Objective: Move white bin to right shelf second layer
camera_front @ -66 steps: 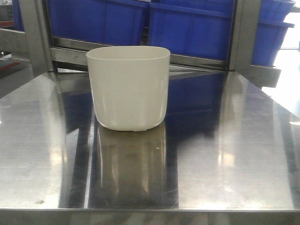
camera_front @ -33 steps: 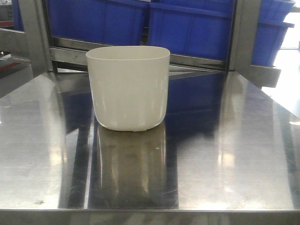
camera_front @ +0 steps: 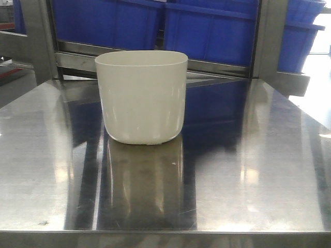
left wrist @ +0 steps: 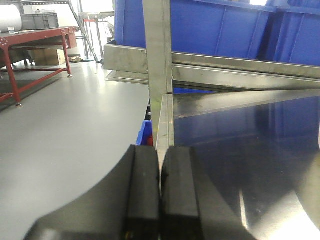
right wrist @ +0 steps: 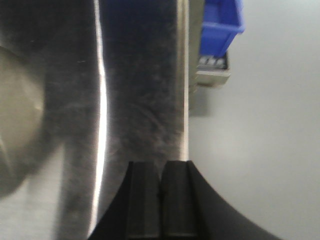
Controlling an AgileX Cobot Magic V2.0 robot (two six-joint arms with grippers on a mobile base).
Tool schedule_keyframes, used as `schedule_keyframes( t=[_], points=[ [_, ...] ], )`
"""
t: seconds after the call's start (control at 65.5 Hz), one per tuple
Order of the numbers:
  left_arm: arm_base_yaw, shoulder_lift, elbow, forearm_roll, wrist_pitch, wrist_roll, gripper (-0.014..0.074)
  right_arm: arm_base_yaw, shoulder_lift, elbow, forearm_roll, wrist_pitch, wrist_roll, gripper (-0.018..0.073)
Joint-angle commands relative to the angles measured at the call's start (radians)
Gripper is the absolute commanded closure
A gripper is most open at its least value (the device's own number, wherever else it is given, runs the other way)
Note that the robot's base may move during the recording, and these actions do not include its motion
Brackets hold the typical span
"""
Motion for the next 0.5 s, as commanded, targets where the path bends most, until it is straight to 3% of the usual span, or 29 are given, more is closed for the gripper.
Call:
schedule_keyframes(
  t=[0.0, 0.183, 0.29, 0.382, 0.489],
  points=[
    [0.002, -0.016, 0.037, -0.006, -0.084, -0.003, 0.0512, 0.011, 0.111, -0.117, 0.054, -0.006, -0.005, 0.0503],
    [0.002, -0.016, 0.037, -0.006, -0.084, -0.003, 0.0512, 0.126, 0.303, -0.351, 0.041, 0.232, -0.002, 0.0501],
    [0.002, -0.016, 0.037, -0.006, -0.084, -0.003, 0.0512, 0.195, 0.430, -0.491, 0.030, 0.303, 0.068, 0.0494],
    [0.002, -0.016, 0.037, -0.006, -0.084, -0.003, 0.0512, 0.240, 0.545, -0.626, -0.008, 0.373, 0.127, 0.0395],
    [0.002, -0.016, 0.037, -0.006, -0.084, -0.003, 0.0512, 0.289, 0.665, -0.784, -0.066, 0.488, 0.223, 0.0203]
  ],
)
